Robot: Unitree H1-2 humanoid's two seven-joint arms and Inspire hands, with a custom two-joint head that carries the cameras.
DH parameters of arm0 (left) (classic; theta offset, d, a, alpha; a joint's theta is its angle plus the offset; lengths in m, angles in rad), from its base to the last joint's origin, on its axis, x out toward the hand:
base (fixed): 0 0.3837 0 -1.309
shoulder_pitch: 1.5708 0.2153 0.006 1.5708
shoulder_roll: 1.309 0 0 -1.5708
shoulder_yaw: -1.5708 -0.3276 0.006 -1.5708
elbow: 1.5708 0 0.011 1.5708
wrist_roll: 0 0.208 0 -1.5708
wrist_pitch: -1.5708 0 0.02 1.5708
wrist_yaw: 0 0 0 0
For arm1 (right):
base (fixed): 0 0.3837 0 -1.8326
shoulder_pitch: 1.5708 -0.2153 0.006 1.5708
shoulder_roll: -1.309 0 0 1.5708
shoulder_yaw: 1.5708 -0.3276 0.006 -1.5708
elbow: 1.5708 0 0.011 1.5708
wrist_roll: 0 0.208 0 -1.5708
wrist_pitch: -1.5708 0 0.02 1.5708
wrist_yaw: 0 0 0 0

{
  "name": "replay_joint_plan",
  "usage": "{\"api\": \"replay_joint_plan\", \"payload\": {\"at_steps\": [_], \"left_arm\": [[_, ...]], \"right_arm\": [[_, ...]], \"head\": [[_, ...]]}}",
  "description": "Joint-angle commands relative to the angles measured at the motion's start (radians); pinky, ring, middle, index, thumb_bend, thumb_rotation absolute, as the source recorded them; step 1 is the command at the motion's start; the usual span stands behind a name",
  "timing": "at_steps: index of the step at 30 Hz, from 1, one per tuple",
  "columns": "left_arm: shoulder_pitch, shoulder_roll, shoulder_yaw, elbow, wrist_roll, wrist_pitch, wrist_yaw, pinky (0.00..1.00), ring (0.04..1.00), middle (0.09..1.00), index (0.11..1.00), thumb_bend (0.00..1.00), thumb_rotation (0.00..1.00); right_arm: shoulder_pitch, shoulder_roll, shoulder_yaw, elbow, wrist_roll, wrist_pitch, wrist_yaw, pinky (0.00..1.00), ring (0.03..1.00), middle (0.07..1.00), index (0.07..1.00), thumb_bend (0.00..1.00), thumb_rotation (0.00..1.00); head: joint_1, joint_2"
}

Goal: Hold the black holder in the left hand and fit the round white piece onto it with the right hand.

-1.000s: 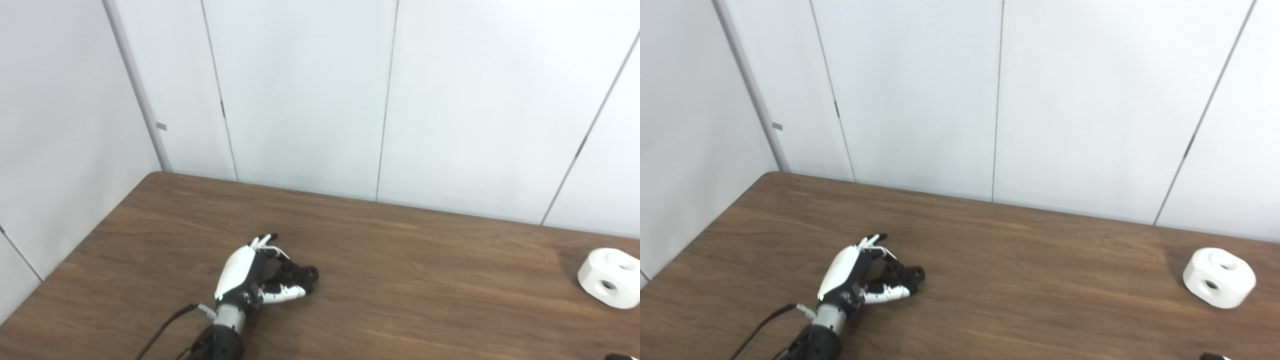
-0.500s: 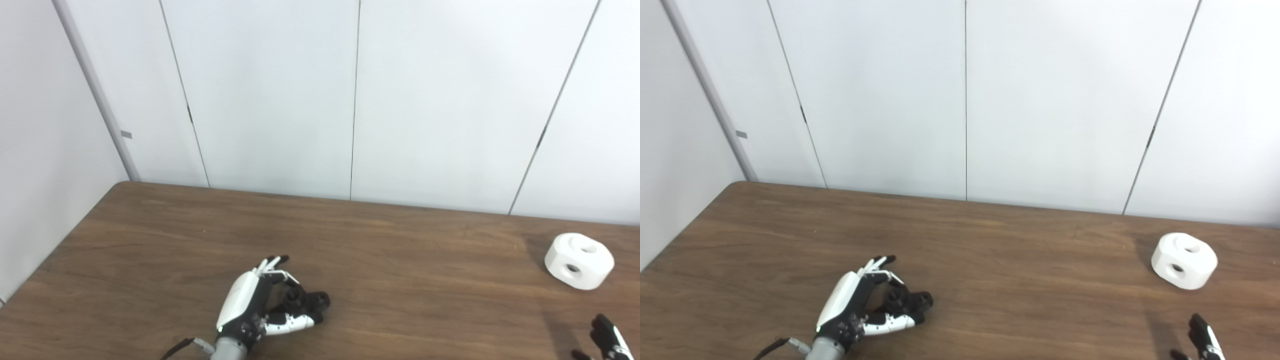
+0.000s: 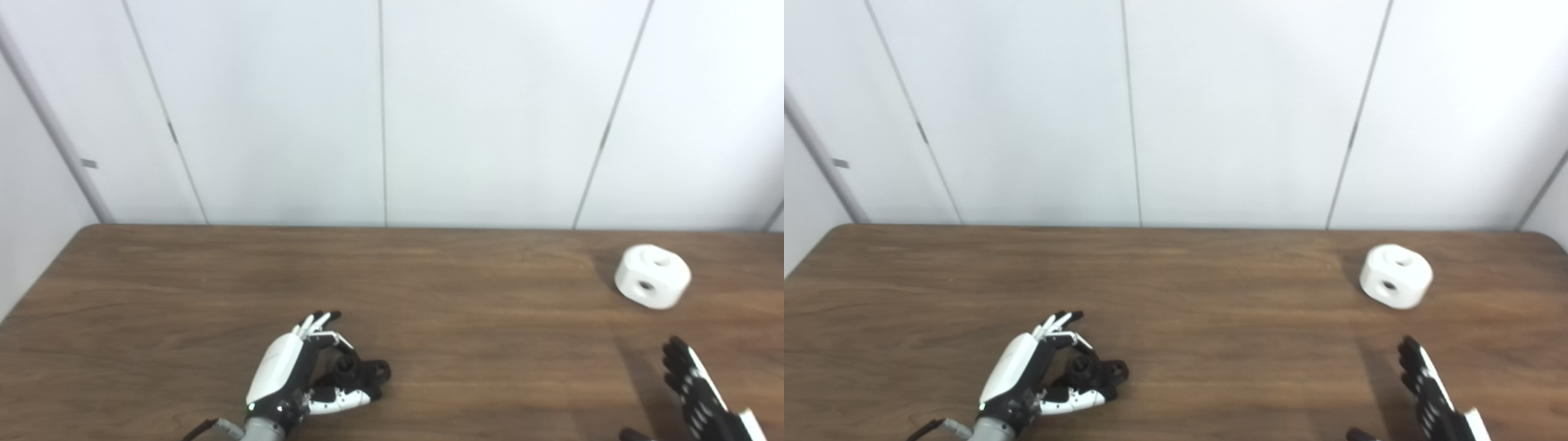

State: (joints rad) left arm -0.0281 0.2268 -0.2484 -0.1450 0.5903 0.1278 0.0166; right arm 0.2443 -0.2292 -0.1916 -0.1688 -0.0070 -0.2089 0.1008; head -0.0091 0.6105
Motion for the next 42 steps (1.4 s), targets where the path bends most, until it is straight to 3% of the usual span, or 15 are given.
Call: {"api": "replay_joint_plan", "payload": {"at_steps": [1,7,21,23,26,32,36,42], "left_arm": [[-0.026,0.012,-0.007,-0.013,0.017,-0.051,0.001,1.00,1.000,0.928,0.480,0.52,0.04],[-0.033,0.016,-0.027,0.030,0.036,-0.085,0.003,1.00,1.000,0.919,0.480,0.52,0.04],[-0.043,-0.002,-0.050,0.148,0.049,-0.153,0.018,1.00,1.000,0.913,0.481,0.52,0.04],[-0.045,-0.003,-0.051,0.163,0.046,-0.162,0.021,1.00,1.000,0.912,0.481,0.52,0.04],[-0.046,-0.004,-0.050,0.175,0.040,-0.170,0.020,1.00,1.000,0.916,0.480,0.52,0.04],[-0.051,0.009,-0.036,0.205,0.013,-0.204,0.013,1.00,1.000,0.917,0.480,0.52,0.04],[-0.049,0.024,-0.020,0.207,0.003,-0.219,0.007,1.00,1.000,0.909,0.481,0.52,0.04],[-0.051,0.044,-0.001,0.211,-0.026,-0.235,-0.016,1.00,1.000,0.908,0.481,0.52,0.04]], "right_arm": [[-0.033,-0.023,-0.025,0.015,0.000,-0.032,-0.029,0.93,0.947,0.947,0.942,0.66,0.27],[-0.076,-0.053,-0.059,0.056,-0.001,-0.042,-0.037,0.95,0.963,0.953,0.946,0.72,0.31],[-0.233,-0.217,-0.151,0.277,-0.043,-0.125,-0.097,0.93,0.952,0.950,0.926,0.91,0.46],[-0.253,-0.239,-0.158,0.314,-0.037,-0.128,-0.095,0.95,0.963,0.957,0.931,0.92,0.45],[-0.276,-0.275,-0.158,0.357,-0.089,-0.123,-0.116,0.94,0.961,0.958,0.945,0.96,0.53],[-0.350,-0.330,-0.137,0.442,-0.157,-0.097,-0.150,0.96,0.967,0.954,0.945,1.00,0.55],[-0.403,-0.344,-0.094,0.397,-0.207,0.003,-0.140,0.87,0.906,0.930,0.936,1.00,0.59],[-0.435,-0.296,-0.011,0.141,-0.334,0.308,-0.116,0.84,0.900,0.928,0.922,1.00,0.64]], "head": [[-0.005,0.003],[-0.047,0.004],[-0.085,-0.004],[-0.090,-0.006],[-0.104,-0.010],[-0.214,-0.028],[-0.319,-0.046],[-0.428,-0.070]]}}
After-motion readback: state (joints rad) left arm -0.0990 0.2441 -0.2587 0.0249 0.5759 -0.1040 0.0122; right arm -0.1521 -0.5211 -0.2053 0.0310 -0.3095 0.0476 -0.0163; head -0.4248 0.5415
